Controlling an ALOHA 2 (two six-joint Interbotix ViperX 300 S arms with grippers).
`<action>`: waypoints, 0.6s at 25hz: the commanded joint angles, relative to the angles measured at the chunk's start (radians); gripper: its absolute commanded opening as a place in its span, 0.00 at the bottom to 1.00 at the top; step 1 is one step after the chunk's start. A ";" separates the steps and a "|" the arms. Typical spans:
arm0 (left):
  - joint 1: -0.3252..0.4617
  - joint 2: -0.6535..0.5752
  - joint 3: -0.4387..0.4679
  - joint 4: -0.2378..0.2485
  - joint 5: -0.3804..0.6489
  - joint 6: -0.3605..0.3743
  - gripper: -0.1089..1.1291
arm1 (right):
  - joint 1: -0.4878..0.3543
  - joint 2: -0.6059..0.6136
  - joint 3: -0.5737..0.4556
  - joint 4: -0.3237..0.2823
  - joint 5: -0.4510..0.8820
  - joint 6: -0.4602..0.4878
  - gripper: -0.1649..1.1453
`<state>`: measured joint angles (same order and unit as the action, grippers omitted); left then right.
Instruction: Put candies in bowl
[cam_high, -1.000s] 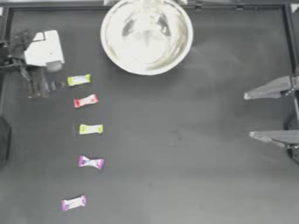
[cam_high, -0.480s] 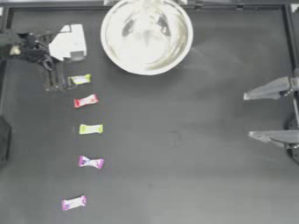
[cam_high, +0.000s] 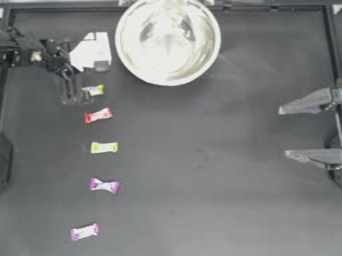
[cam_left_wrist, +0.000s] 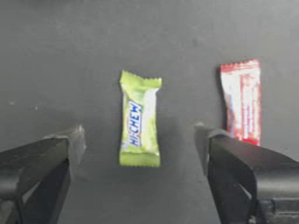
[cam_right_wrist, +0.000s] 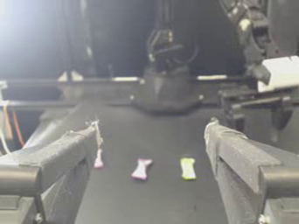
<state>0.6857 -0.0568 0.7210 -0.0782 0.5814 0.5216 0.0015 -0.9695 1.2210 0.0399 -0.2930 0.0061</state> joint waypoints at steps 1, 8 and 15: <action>0.003 0.000 -0.021 -0.002 -0.018 0.025 0.92 | 0.003 0.005 -0.009 0.003 -0.009 0.000 0.89; 0.006 0.031 -0.021 0.002 -0.037 0.026 0.91 | 0.003 0.005 -0.009 0.003 -0.009 0.000 0.89; 0.015 0.064 -0.021 0.008 -0.057 0.026 0.84 | 0.002 0.005 -0.009 0.003 -0.011 0.000 0.89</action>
<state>0.6949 0.0199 0.7194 -0.0767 0.5338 0.5308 0.0031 -0.9710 1.2210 0.0399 -0.2945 0.0061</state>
